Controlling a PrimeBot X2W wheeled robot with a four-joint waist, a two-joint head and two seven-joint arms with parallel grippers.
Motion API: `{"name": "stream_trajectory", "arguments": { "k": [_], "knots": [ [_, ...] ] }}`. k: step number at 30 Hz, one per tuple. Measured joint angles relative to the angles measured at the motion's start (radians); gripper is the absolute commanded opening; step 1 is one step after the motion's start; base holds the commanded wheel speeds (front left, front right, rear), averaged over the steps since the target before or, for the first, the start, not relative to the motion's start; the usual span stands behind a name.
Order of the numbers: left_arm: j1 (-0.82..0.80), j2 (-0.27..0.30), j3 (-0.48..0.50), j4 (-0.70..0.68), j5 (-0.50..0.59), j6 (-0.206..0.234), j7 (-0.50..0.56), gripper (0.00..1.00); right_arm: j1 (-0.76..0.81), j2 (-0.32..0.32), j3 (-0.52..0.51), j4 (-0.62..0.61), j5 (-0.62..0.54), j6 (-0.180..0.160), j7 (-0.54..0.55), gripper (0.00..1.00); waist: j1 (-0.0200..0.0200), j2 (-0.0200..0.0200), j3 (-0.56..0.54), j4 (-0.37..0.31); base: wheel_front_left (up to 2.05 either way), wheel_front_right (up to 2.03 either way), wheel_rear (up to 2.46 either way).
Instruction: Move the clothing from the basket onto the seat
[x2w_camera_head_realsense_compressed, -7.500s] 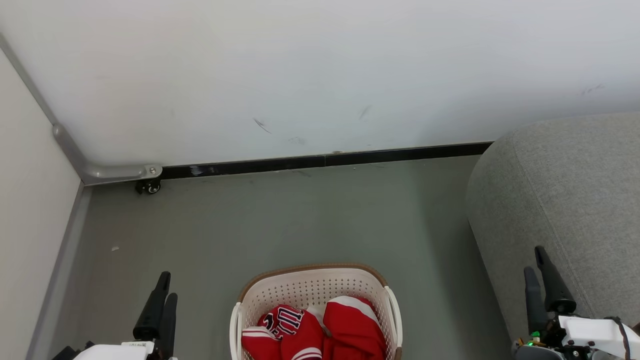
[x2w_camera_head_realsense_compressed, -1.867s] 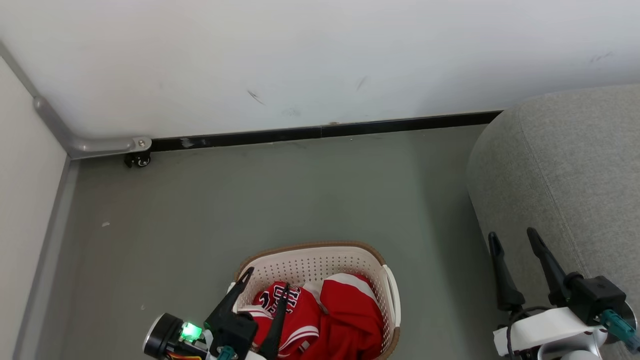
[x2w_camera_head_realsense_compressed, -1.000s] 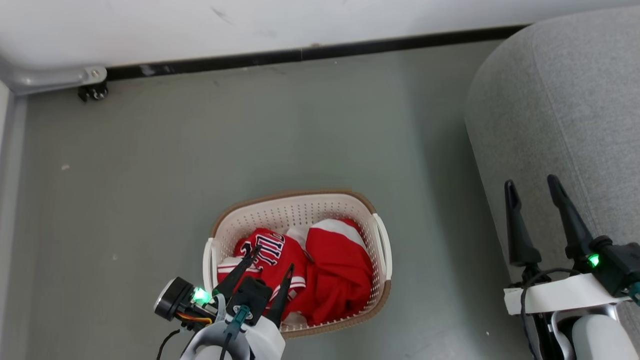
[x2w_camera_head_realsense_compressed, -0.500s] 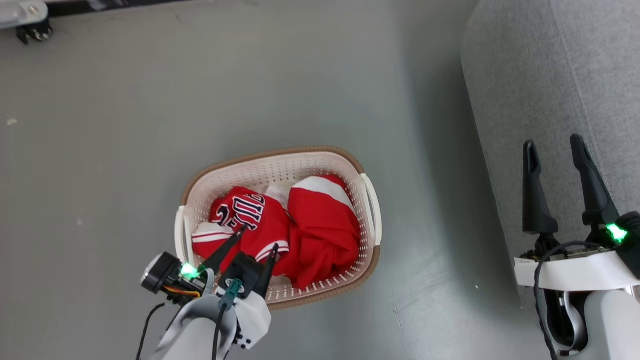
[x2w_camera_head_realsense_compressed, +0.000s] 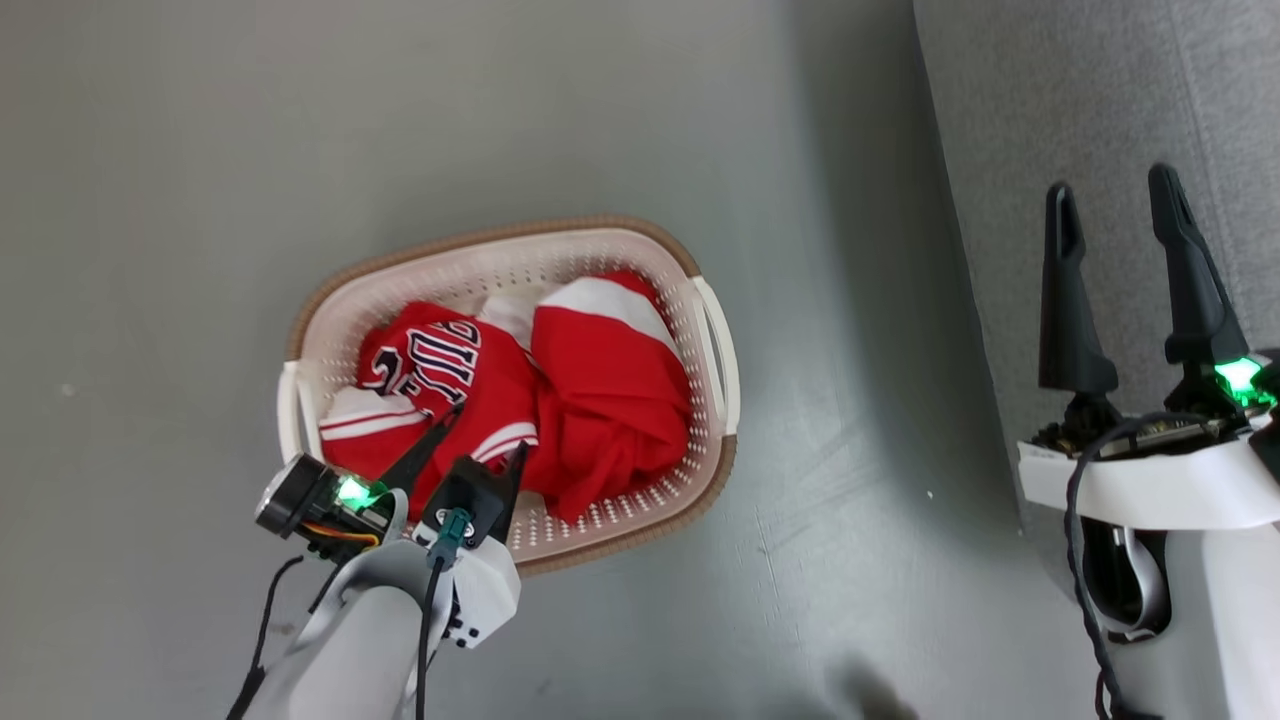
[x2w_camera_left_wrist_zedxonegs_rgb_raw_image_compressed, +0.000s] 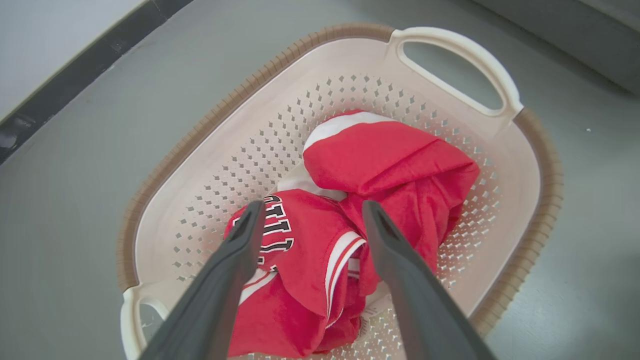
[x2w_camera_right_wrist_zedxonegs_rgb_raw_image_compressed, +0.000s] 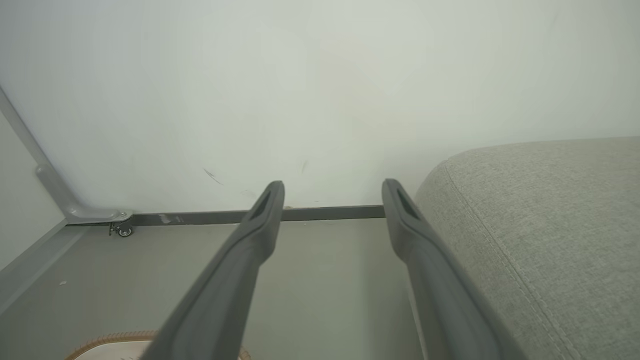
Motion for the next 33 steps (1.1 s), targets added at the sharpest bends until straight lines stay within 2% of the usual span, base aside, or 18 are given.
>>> {"name": "stream_trajectory", "arguments": {
  "k": [19, 22, 28, 33],
  "knots": [
    [-0.120, 0.050, -0.040, 0.117, 0.086, 0.022, 0.022, 1.00, -0.081, -0.003, 0.025, 0.015, 0.054, 0.000, -0.016, 1.00, 0.0000, 0.0000, 0.159, -0.061, 0.00, 0.00, 0.00],
    [-0.136, 0.051, -0.044, 0.129, 0.100, 0.045, 0.041, 1.00, -0.093, -0.003, 0.032, 0.020, 0.060, 0.000, -0.016, 1.00, 0.0000, 0.0000, 0.180, -0.072, 0.00, 0.00, 0.00],
    [-0.180, 0.078, -0.053, 0.166, 0.131, 0.053, 0.071, 1.00, -0.120, -0.003, 0.050, 0.033, 0.081, 0.000, -0.017, 1.00, 0.0000, 0.0000, 0.216, -0.093, 0.00, 0.00, 0.00],
    [-0.209, 0.093, -0.052, 0.189, 0.150, 0.094, 0.102, 1.00, -0.142, -0.003, 0.059, 0.042, 0.090, 0.000, -0.017, 1.00, 0.0000, 0.0000, 0.242, -0.108, 0.00, 0.00, 0.00]
  ]
}}
